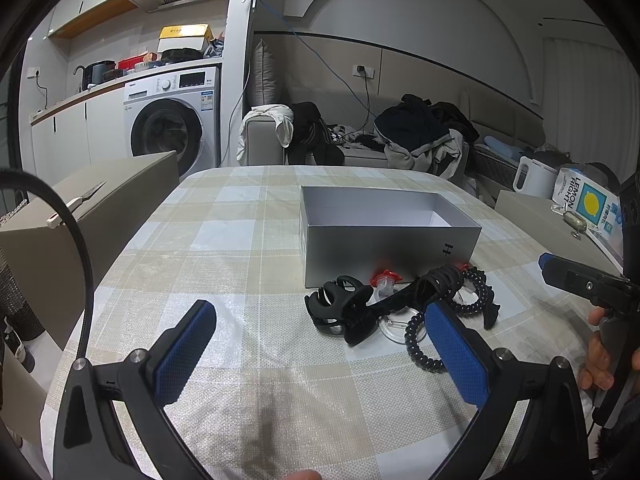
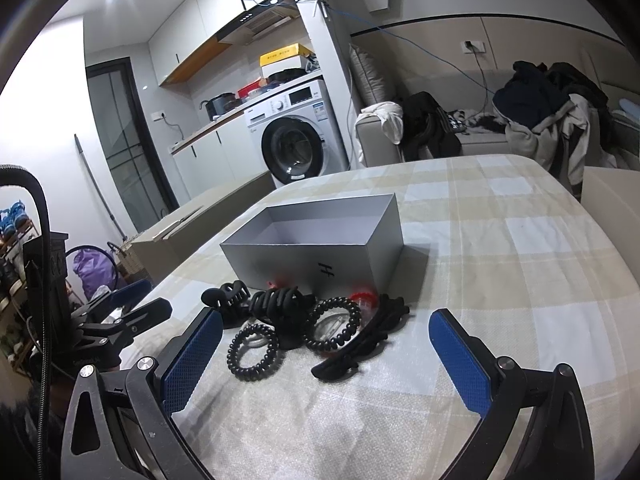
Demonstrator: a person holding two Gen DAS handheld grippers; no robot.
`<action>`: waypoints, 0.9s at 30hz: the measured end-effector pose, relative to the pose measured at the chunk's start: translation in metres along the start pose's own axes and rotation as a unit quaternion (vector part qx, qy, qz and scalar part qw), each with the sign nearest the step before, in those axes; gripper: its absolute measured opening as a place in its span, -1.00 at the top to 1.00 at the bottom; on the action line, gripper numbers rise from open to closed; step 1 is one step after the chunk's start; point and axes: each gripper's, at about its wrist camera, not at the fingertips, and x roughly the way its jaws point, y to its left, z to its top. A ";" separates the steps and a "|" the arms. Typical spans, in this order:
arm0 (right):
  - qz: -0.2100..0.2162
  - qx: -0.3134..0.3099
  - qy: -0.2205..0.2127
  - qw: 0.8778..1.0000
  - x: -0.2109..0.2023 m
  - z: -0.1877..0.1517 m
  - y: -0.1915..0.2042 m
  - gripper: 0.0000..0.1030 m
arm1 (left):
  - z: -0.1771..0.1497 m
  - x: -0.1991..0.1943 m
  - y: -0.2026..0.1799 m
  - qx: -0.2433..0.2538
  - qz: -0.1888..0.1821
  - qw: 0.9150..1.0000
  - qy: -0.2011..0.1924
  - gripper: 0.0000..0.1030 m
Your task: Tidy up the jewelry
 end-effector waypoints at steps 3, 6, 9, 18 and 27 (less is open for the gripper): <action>0.000 0.000 0.001 1.000 0.000 0.000 0.000 -1.00 | 0.000 0.000 0.000 0.000 -0.001 1.000 0.000 -0.98; 0.001 0.002 0.002 1.000 0.001 -0.001 -0.001 -1.00 | 0.000 0.000 0.000 0.001 -0.001 1.000 -0.001 -0.98; 0.001 0.002 0.002 1.000 0.001 -0.001 -0.001 -1.00 | -0.001 0.000 0.000 0.002 0.000 1.000 0.001 -0.98; 0.001 0.002 0.003 1.000 0.001 -0.001 0.000 -1.00 | -0.001 0.000 -0.001 0.002 -0.001 1.000 0.001 -0.98; 0.002 0.004 0.005 1.000 0.001 -0.002 0.000 -1.00 | 0.000 0.000 -0.001 0.003 0.001 1.000 0.000 -0.98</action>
